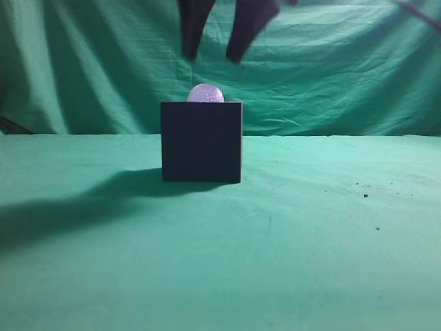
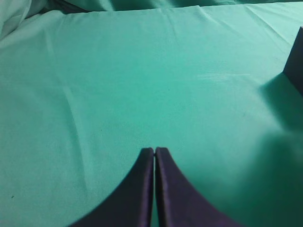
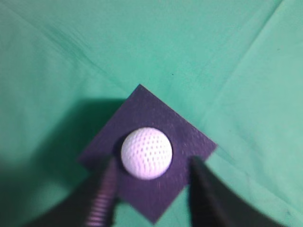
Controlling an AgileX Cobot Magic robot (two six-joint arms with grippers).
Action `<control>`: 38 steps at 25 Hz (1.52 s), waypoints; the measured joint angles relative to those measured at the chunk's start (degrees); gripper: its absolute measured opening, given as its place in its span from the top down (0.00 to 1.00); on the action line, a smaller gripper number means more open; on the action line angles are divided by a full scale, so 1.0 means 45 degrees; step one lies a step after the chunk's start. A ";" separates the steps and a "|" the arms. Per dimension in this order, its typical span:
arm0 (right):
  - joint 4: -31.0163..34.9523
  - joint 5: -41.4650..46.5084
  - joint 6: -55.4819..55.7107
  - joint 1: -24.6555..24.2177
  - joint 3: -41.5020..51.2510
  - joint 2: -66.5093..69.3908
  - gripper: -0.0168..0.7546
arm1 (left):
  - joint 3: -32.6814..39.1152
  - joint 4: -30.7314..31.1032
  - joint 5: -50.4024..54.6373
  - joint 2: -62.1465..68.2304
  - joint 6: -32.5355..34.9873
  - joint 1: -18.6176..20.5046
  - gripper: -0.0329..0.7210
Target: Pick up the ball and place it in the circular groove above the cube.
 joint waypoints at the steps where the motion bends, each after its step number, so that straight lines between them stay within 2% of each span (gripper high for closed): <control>1: 0.0000 0.0207 0.0008 0.0000 0.0000 -0.0362 0.49 | 0.0000 0.0000 0.0000 0.0000 0.0000 0.0000 0.96; 3: 0.0000 0.0733 0.0030 0.0000 0.0000 -0.1041 0.74 | 0.0000 0.0000 0.0000 0.0000 0.0000 0.0000 0.96; 4: 0.0000 0.1067 0.0090 0.0000 0.0000 -0.1407 0.83 | 0.0000 0.0000 0.0000 0.0000 0.0000 0.0000 0.96; 7: 0.0000 0.2120 0.0655 0.0000 -0.0004 -0.2359 0.98 | 0.0000 0.0000 0.0000 0.0000 0.0000 0.0000 0.96; 11: -0.0026 0.3299 0.1147 0.0000 -0.0004 -0.3709 0.98 | 0.0000 0.0000 0.0000 0.0000 0.0000 0.0000 0.96; 15: -0.0179 0.3246 0.1222 0.0000 0.0941 -0.5704 0.98 | 0.0000 0.0000 0.0000 0.0000 0.0000 0.0000 0.96; 28: 0.0365 -0.0533 0.1199 0.0000 0.8954 -1.3676 0.98 | 0.0000 0.0000 0.0000 0.0000 0.0000 0.0000 0.96; 34: 0.0349 0.1117 0.0529 0.0000 0.9782 -1.6473 0.98 | 0.0000 0.0000 0.0000 0.0000 0.0000 0.0000 0.96; 38: 0.0265 0.1064 -0.0693 0.0000 1.0333 -1.7650 0.98 | 0.0000 0.0000 0.0000 0.0000 0.0000 0.0000 0.96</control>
